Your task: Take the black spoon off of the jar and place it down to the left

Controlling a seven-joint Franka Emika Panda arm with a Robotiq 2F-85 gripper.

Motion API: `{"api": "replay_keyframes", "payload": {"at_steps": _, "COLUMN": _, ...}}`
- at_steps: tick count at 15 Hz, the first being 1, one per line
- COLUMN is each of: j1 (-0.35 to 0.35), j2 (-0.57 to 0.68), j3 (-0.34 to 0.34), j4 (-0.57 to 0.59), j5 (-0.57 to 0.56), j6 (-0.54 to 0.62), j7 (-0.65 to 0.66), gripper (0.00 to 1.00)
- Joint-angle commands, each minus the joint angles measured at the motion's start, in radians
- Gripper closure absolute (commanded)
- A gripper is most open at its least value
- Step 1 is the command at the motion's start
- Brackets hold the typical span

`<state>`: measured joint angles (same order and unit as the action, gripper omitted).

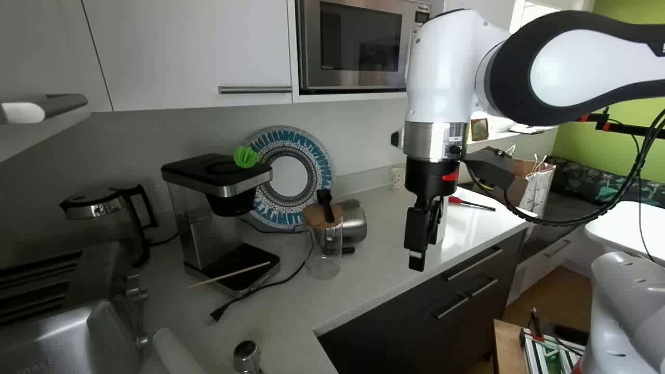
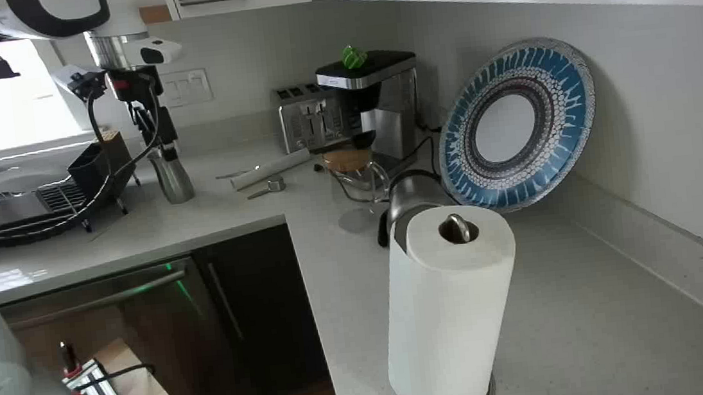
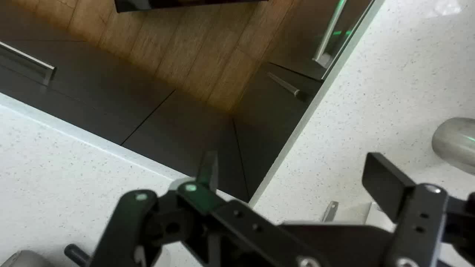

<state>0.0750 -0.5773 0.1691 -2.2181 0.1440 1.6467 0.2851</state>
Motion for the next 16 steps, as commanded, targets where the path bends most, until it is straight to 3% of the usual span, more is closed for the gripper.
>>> {"api": "replay_keyframes", "payload": {"at_steps": 1, "j1": -0.002, "j2": 0.001, "j3": 0.001, "j4": 0.002, "j5": 0.000, "j6": -0.002, "j7": -0.001, "gripper": 0.00}}
{"api": "replay_keyframes", "payload": {"at_steps": 5, "j1": -0.086, "j2": 0.012, "j3": -0.006, "j4": 0.004, "j5": -0.115, "j6": 0.218, "j7": 0.079, "gripper": 0.00}}
{"api": "replay_keyframes", "payload": {"at_steps": 8, "j1": -0.166, "j2": 0.085, "j3": -0.025, "j4": 0.035, "j5": -0.221, "j6": 0.389, "j7": 0.125, "gripper": 0.00}}
{"api": "replay_keyframes", "payload": {"at_steps": 11, "j1": -0.229, "j2": 0.187, "j3": -0.023, "j4": 0.064, "j5": -0.245, "j6": 0.558, "j7": 0.256, "gripper": 0.00}}
{"api": "replay_keyframes", "payload": {"at_steps": 13, "j1": -0.269, "j2": 0.250, "j3": -0.007, "j4": 0.099, "j5": -0.284, "j6": 0.587, "j7": 0.373, "gripper": 0.00}}
{"api": "replay_keyframes", "payload": {"at_steps": 14, "j1": -0.222, "j2": 0.180, "j3": -0.044, "j4": 0.048, "j5": -0.251, "j6": 0.569, "j7": 0.274, "gripper": 0.00}}
{"api": "replay_keyframes", "payload": {"at_steps": 16, "j1": -0.231, "j2": 0.237, "j3": -0.046, "j4": 0.078, "j5": -0.271, "j6": 0.587, "j7": 0.332, "gripper": 0.00}}
